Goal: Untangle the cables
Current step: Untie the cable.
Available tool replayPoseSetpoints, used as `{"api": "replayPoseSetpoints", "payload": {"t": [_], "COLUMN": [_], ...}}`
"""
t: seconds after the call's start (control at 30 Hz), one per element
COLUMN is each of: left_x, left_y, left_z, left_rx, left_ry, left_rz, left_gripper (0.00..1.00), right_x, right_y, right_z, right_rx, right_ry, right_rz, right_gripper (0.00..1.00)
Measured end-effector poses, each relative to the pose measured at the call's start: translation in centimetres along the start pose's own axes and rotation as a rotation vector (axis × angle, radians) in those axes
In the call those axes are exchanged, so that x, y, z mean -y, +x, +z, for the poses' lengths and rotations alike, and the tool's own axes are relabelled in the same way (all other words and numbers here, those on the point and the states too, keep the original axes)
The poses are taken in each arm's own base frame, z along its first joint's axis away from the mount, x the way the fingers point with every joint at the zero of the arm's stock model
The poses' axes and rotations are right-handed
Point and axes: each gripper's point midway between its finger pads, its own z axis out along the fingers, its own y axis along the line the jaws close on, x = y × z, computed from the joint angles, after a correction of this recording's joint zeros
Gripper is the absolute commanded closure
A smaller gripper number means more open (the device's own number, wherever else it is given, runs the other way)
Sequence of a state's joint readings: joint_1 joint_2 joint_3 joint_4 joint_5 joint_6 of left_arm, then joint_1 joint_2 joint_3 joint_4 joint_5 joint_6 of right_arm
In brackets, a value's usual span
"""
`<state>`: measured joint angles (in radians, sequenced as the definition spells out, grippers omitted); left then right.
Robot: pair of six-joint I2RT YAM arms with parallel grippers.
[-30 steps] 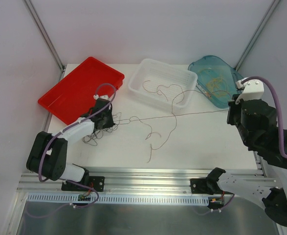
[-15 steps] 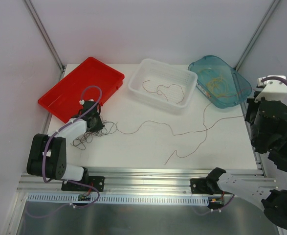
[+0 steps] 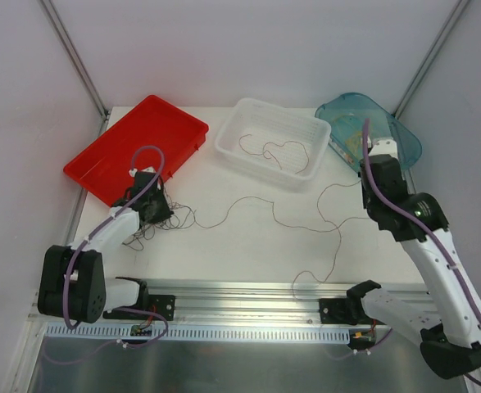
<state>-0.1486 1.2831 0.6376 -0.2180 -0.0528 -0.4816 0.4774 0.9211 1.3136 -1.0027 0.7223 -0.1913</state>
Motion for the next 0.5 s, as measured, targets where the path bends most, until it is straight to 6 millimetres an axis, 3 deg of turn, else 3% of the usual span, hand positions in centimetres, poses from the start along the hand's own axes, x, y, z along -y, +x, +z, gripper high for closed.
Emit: {"api": "replayPoseSetpoints", "payload": {"t": [0.1,0.2,0.33,0.5], "left_x": [0.9,1.8,2.4,2.8], "left_y": [-0.5,-0.9,-0.9,-0.6], "left_z": [-1.1,-2.0,-2.5,-2.6], "left_rx": [0.027,0.044,0.045,0.029], "left_ry": [0.051,0.104,0.144,0.171], "left_rz": [0.002,0.009,0.02,0.028], "left_gripper": [1.0,1.0,1.0,1.0], "right_x": [-3.0,-6.8,-12.1,-18.4], "right_y": [2.9,4.2,4.3,3.1], "right_z": [2.3,3.3,2.1,0.7], "right_rx": [-0.143,-0.237,-0.234,-0.186], "right_ry": [-0.079,-0.213,-0.435,-0.667], "right_rz": [-0.02,-0.035,-0.079,-0.117], "right_gripper": [0.52,0.42,0.39,0.39]}}
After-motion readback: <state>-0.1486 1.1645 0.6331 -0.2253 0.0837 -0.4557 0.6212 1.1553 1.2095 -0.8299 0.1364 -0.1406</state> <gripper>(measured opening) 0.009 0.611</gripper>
